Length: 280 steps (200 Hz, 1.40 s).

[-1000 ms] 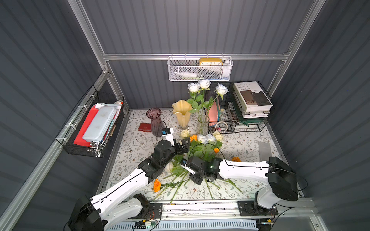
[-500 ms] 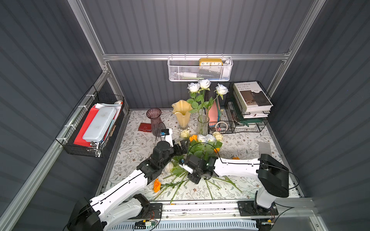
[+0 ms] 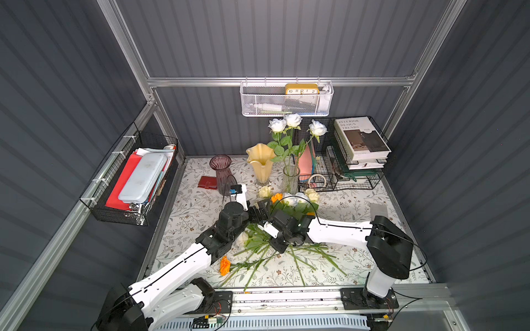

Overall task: Arrange the flowers in different vases according to their colors
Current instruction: Pick up the flower at the center of the board.

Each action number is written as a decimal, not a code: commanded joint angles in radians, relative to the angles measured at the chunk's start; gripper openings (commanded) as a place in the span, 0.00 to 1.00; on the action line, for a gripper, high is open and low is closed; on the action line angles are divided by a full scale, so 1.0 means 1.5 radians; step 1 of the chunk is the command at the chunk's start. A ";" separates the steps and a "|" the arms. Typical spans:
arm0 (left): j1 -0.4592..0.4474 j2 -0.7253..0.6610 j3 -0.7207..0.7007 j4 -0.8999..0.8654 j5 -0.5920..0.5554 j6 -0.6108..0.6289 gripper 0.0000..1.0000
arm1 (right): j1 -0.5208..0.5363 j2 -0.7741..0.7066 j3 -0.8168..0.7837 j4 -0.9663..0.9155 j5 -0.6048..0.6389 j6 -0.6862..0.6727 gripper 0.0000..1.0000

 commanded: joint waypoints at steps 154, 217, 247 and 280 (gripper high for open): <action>0.008 -0.015 -0.015 -0.006 0.002 0.017 0.99 | 0.005 0.046 -0.023 0.016 0.033 0.001 0.19; 0.009 -0.020 -0.017 -0.010 -0.003 0.012 0.99 | 0.008 -0.039 -0.027 -0.004 0.090 -0.014 0.11; 0.009 -0.031 -0.015 -0.014 -0.011 0.013 0.99 | 0.006 -0.074 -0.039 0.000 0.111 -0.018 0.10; 0.010 -0.021 -0.006 -0.018 -0.021 0.011 0.99 | -0.004 -0.071 -0.025 -0.008 0.133 -0.035 0.08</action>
